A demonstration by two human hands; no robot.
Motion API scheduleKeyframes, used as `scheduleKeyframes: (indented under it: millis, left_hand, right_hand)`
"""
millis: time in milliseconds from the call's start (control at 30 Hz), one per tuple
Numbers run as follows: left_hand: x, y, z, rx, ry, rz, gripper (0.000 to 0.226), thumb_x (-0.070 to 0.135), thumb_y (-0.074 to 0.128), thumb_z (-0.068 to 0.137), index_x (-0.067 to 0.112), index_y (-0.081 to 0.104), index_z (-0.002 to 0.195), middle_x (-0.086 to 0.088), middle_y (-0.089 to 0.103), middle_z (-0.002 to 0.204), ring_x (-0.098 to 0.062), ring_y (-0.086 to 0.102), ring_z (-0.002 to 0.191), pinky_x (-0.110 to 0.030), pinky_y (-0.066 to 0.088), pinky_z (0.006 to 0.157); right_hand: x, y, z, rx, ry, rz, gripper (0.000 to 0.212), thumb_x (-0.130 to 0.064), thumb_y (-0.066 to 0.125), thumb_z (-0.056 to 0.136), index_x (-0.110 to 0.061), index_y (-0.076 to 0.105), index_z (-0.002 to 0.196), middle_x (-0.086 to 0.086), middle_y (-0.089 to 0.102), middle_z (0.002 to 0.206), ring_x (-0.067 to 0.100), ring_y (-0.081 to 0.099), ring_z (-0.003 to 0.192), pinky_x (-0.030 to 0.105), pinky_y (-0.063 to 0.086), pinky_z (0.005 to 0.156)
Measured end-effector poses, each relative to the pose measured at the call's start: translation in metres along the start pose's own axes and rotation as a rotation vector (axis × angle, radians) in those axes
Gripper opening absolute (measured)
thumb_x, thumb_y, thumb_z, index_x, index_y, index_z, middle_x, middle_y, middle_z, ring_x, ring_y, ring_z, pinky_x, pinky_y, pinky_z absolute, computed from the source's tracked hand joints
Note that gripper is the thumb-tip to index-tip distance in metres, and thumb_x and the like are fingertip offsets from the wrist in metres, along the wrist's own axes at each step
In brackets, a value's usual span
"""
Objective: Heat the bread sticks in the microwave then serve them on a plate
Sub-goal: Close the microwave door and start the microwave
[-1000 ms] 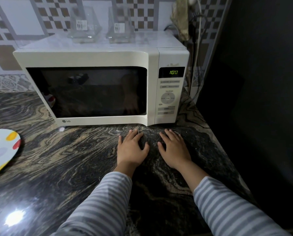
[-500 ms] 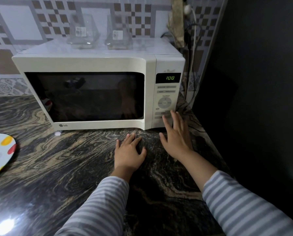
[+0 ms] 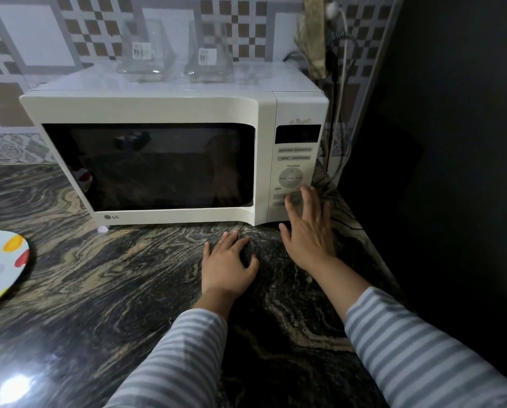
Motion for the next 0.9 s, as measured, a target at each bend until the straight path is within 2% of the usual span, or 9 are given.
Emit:
scheduleKeyframes:
  millis: [300, 400, 467, 533, 667, 800, 900]
  left_hand:
    - [-0.002, 0.001, -0.002, -0.035, -0.002, 0.017, 0.056, 0.048, 0.044, 0.091, 0.034, 0.035, 0.144, 0.01, 0.023, 0.157, -0.008, 0.011, 0.147, -0.041, 0.0, 0.12]
    - [-0.003, -0.003, 0.0, -0.046, -0.013, -0.059, 0.058, 0.043, 0.05, 0.091, 0.034, 0.031, 0.146, 0.008, 0.03, 0.155, -0.012, 0.02, 0.145, -0.043, 0.01, 0.119]
    - [0.001, -0.013, 0.006, 0.024, -0.009, -0.18, 0.064, 0.036, 0.055, 0.09, 0.03, 0.027, 0.148, 0.001, 0.038, 0.15, -0.019, 0.033, 0.139, -0.042, 0.027, 0.113]
    - [0.01, -0.028, 0.015, 0.127, 0.028, -0.314, 0.071, 0.026, 0.059, 0.09, 0.026, 0.021, 0.15, -0.004, 0.042, 0.147, -0.024, 0.039, 0.133, -0.039, 0.037, 0.105]
    - [0.039, -0.063, 0.036, 0.316, 0.2, -0.42, 0.082, 0.023, 0.061, 0.091, 0.034, 0.006, 0.151, -0.003, 0.044, 0.144, -0.02, 0.043, 0.13, -0.034, 0.04, 0.099]
    - [0.059, -0.086, 0.056, 0.381, 0.315, -0.485, 0.085, 0.026, 0.058, 0.093, 0.046, -0.005, 0.146, 0.0, 0.05, 0.134, -0.012, 0.052, 0.118, -0.024, 0.042, 0.089]
    - [0.062, -0.093, 0.067, 0.369, 0.336, -0.523, 0.085, 0.027, 0.059, 0.092, 0.047, -0.004, 0.147, 0.003, 0.051, 0.12, -0.009, 0.059, 0.101, -0.033, 0.053, 0.082]
  right_hand:
    - [0.001, -0.013, -0.002, -0.138, 0.021, 0.028, 0.069, -0.049, 0.031, 0.098, -0.021, 0.001, 0.153, 0.005, -0.02, 0.158, 0.023, -0.018, 0.146, 0.05, -0.006, 0.118]
    - [0.005, -0.023, -0.006, -0.147, 0.013, 0.071, 0.067, -0.048, 0.031, 0.099, -0.025, 0.0, 0.153, 0.001, -0.02, 0.159, 0.021, -0.02, 0.145, 0.05, -0.005, 0.119]
    - [0.008, -0.035, -0.006, -0.126, 0.003, 0.082, 0.066, -0.047, 0.033, 0.099, -0.026, 0.0, 0.153, -0.001, -0.021, 0.158, 0.021, -0.022, 0.145, 0.051, -0.003, 0.118]
    - [0.011, -0.048, -0.001, -0.108, -0.018, 0.092, 0.068, -0.044, 0.036, 0.099, -0.027, -0.002, 0.153, -0.001, -0.025, 0.157, 0.02, -0.026, 0.144, 0.052, -0.002, 0.118]
    - [0.014, -0.078, 0.015, -0.017, -0.099, 0.071, 0.072, -0.044, 0.037, 0.099, -0.026, -0.009, 0.152, 0.001, -0.036, 0.153, 0.021, -0.033, 0.141, 0.054, -0.006, 0.117]
    - [0.011, -0.101, 0.04, 0.105, -0.13, 0.074, 0.077, -0.045, 0.033, 0.099, -0.026, -0.025, 0.145, 0.002, -0.036, 0.153, 0.022, -0.032, 0.141, 0.054, -0.009, 0.116]
    - [0.008, -0.108, 0.061, 0.229, -0.173, 0.009, 0.076, -0.047, 0.03, 0.098, -0.022, -0.022, 0.147, 0.006, -0.03, 0.156, 0.026, -0.027, 0.143, 0.056, -0.006, 0.116]
Point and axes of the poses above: each hand's wrist, its own z-axis towards the middle knuckle, its own y-axis out of the palm, x = y × z, the point moved 1 cm from there along z, towards the middle knuckle
